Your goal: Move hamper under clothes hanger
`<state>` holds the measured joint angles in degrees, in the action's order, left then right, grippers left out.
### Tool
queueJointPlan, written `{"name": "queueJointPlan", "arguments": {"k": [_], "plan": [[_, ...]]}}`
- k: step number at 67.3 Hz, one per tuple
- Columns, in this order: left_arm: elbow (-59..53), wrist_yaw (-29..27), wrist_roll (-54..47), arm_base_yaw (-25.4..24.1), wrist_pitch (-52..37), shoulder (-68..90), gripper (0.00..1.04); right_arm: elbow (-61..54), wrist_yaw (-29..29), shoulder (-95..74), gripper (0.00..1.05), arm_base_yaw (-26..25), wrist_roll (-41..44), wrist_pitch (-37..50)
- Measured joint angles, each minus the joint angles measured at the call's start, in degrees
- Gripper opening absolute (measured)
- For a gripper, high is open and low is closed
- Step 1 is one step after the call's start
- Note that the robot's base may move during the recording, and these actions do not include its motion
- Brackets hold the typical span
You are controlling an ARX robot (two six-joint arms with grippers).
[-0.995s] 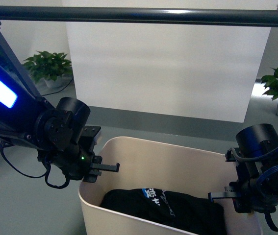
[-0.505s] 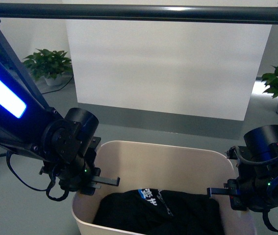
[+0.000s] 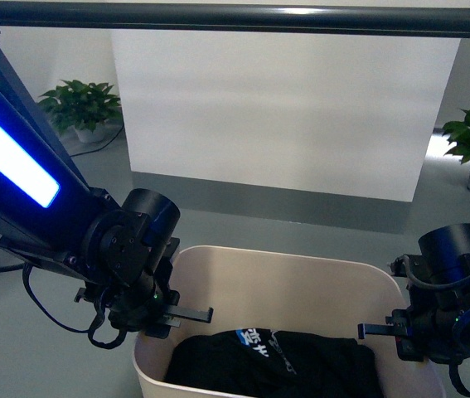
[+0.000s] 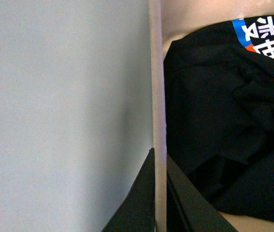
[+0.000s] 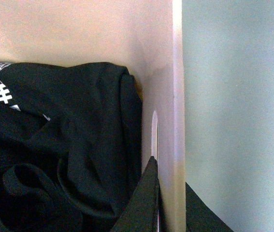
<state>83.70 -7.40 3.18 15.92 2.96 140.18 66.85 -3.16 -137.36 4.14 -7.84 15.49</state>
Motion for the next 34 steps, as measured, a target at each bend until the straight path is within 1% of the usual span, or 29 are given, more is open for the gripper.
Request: {"name": "queueJointPlan", "arguments": {"k": [9,17,22,24,27,28,30,33,34], "plan": [[0.00,0.09,0.33,0.22,-0.37,0.52,0.04,0.28,0.07,-0.79,0.02,0.00,-0.02,0.70],[0.00,1.33,1.18,0.39,-0.37,1.18,0.04,0.96,0.00,-1.38,0.02,0.02,0.04,1.40],[0.00,1.86,1.29,0.44,-0.39,1.60,0.16,1.31,-0.31,-1.77,0.03,0.02,0.02,1.97],[0.00,2.25,1.29,0.50,-0.46,1.66,0.21,1.36,-0.31,-1.86,0.05,0.02,0.00,2.19],[0.00,2.69,1.27,0.63,-0.83,1.68,0.26,1.36,-0.17,-2.05,0.10,0.02,-0.02,2.43],[0.00,2.73,1.27,0.72,-1.11,1.68,0.30,1.36,-0.04,-2.25,0.13,0.02,-0.15,2.64],[0.00,2.99,1.29,0.81,-1.31,1.68,0.34,1.36,0.11,-2.51,0.17,0.04,-0.17,2.93],[0.00,3.30,1.29,0.92,-1.64,1.68,0.39,1.33,0.24,-2.86,0.22,0.15,-0.17,3.37],[0.00,3.52,1.27,0.96,-1.97,1.68,0.43,1.25,0.24,-3.02,0.25,0.24,-0.17,3.63]]}}
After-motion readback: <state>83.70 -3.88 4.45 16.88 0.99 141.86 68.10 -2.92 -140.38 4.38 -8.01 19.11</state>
